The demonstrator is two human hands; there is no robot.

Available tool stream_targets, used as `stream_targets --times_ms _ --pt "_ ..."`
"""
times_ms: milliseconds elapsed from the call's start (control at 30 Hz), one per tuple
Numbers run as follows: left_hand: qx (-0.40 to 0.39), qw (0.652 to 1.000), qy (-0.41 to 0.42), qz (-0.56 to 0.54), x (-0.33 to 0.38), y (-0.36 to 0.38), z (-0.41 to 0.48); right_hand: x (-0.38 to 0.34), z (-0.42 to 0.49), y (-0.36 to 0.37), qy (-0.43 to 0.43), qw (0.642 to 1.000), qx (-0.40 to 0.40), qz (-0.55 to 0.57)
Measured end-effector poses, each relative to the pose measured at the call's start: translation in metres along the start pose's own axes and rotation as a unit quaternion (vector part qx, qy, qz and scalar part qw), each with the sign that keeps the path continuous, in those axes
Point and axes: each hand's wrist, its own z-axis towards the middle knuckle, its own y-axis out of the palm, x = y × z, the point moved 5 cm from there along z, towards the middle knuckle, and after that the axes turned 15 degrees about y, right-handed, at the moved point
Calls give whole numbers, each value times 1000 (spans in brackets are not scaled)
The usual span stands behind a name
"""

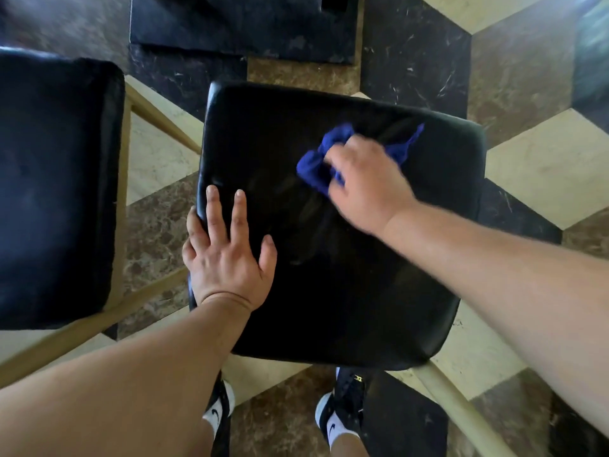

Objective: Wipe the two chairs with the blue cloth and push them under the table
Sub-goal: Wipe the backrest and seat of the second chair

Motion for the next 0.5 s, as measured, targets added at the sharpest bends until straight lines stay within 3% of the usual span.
stream_targets --times_ms 100,167,233,300,367,500 --pt "-1 1000 -2 1 1 1 -1 -37 -107 34 -153 978 -141 15" --pt "-1 1000 -2 3 2 1 -2 -47 -173 47 -244 935 -256 3" --pt "2 1000 -2 5 1 1 -2 -42 -191 54 -308 899 -310 -15" --pt "4 1000 -3 2 0 2 -2 -36 -170 50 -364 881 -299 -32" --pt "3 1000 0 -1 -1 1 -1 -25 -127 38 -360 902 -236 -42" --pt "1 1000 -5 -7 -1 2 0 36 -6 -9 -167 983 -57 -56"
